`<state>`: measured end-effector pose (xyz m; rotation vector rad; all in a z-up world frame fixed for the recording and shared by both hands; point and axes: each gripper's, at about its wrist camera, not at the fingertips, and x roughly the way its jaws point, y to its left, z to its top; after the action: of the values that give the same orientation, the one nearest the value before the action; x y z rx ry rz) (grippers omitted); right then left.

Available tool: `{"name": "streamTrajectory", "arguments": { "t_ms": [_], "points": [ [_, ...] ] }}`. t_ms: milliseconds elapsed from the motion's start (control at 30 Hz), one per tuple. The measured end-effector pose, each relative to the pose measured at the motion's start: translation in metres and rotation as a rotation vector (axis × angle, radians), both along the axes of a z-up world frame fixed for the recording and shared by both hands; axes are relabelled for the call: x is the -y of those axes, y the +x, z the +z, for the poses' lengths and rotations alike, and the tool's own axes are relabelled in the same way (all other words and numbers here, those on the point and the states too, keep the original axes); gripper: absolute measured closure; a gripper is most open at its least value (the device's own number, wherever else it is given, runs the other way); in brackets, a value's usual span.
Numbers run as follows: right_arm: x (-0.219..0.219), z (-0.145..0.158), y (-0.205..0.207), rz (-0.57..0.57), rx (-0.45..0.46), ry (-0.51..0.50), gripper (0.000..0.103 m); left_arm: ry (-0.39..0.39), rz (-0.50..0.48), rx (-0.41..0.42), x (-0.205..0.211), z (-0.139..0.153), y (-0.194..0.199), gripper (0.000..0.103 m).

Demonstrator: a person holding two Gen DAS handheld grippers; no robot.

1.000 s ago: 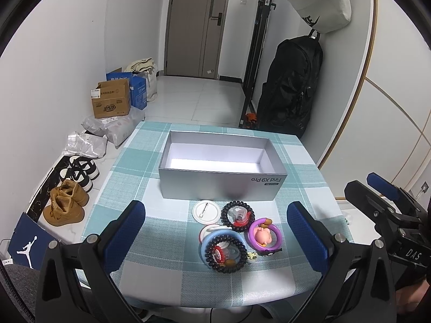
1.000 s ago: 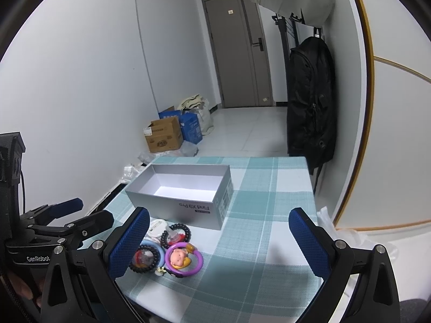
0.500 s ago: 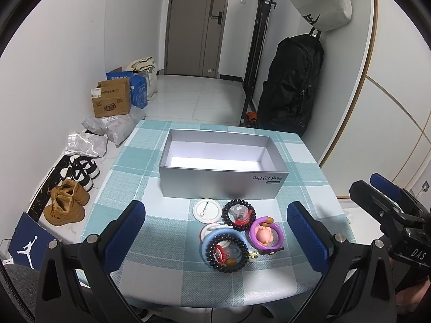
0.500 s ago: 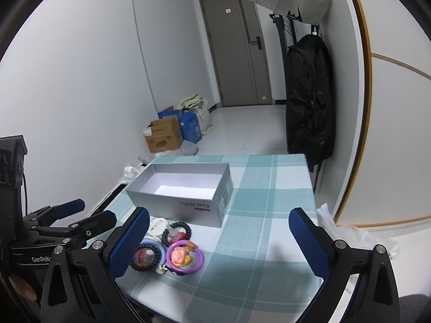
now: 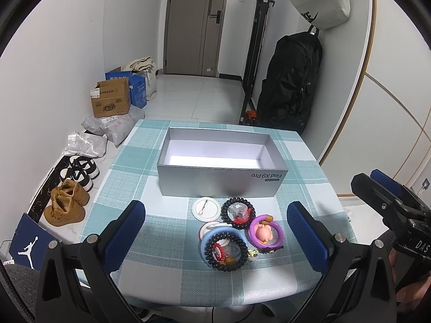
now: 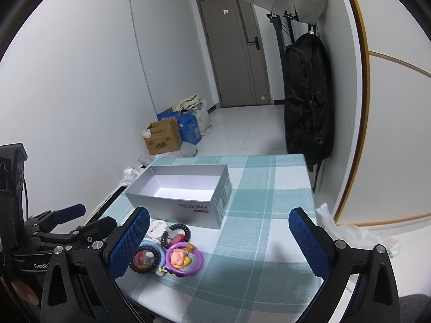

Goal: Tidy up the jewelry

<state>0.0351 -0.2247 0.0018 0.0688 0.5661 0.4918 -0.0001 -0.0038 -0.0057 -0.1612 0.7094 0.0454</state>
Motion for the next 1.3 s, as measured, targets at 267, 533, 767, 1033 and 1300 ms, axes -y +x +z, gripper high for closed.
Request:
{"name": "streamTrajectory", "arguments": {
  "t_ms": [267,533,767,1033,1300],
  "points": [
    [0.001,0.000,0.003,-0.005,-0.010,0.004,0.000,-0.007,-0.030,-0.033,0.003,-0.006,-0.001,0.001],
    [0.002,0.000,0.006,-0.010,-0.015,-0.002,0.000,0.035,-0.118,-0.117,0.010,-0.025,0.000,0.001],
    [0.003,-0.003,0.018,-0.018,-0.058,0.010,0.000,0.077,-0.158,-0.215,0.008,-0.048,0.008,0.004],
    [0.007,-0.009,0.029,-0.016,-0.089,0.025,0.000,0.106,-0.200,-0.252,0.011,-0.055,0.010,0.023],
    [0.010,-0.011,0.032,-0.016,-0.108,0.048,0.000,0.056,-0.237,-0.265,0.010,-0.057,0.014,0.060]
  ]
}}
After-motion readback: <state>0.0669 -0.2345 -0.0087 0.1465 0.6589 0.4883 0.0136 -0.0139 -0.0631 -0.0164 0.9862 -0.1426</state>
